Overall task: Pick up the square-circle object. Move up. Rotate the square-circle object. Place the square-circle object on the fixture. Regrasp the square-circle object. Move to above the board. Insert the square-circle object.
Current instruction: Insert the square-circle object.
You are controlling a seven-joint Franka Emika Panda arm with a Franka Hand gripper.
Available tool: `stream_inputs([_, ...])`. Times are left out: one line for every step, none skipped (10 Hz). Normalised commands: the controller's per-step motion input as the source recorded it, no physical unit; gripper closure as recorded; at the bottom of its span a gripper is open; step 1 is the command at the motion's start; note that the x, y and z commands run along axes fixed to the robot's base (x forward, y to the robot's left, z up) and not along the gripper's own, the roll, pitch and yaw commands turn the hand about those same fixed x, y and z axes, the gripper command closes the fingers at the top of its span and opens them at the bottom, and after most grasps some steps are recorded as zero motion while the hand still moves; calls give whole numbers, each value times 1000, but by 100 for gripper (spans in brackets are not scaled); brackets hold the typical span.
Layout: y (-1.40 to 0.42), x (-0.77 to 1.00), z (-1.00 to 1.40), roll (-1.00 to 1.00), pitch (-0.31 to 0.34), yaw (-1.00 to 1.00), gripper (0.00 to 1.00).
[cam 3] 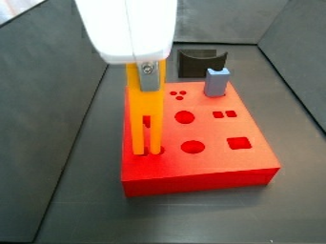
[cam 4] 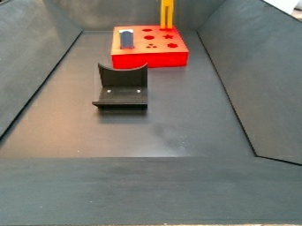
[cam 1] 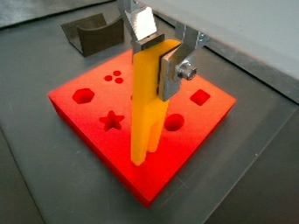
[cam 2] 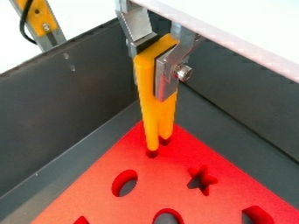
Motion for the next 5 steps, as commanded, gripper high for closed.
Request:
stream_inputs([74, -23, -146, -13, -150, -11, 100])
stream_inputs([129, 0, -94, -31, -137, -17, 100])
stream_inputs([143, 0, -100, -29, -113, -34, 100])
stream_inputs([169, 9, -123, -26, -100, -60, 100])
stream_inputs([71, 20, -197, 0, -84, -83, 100])
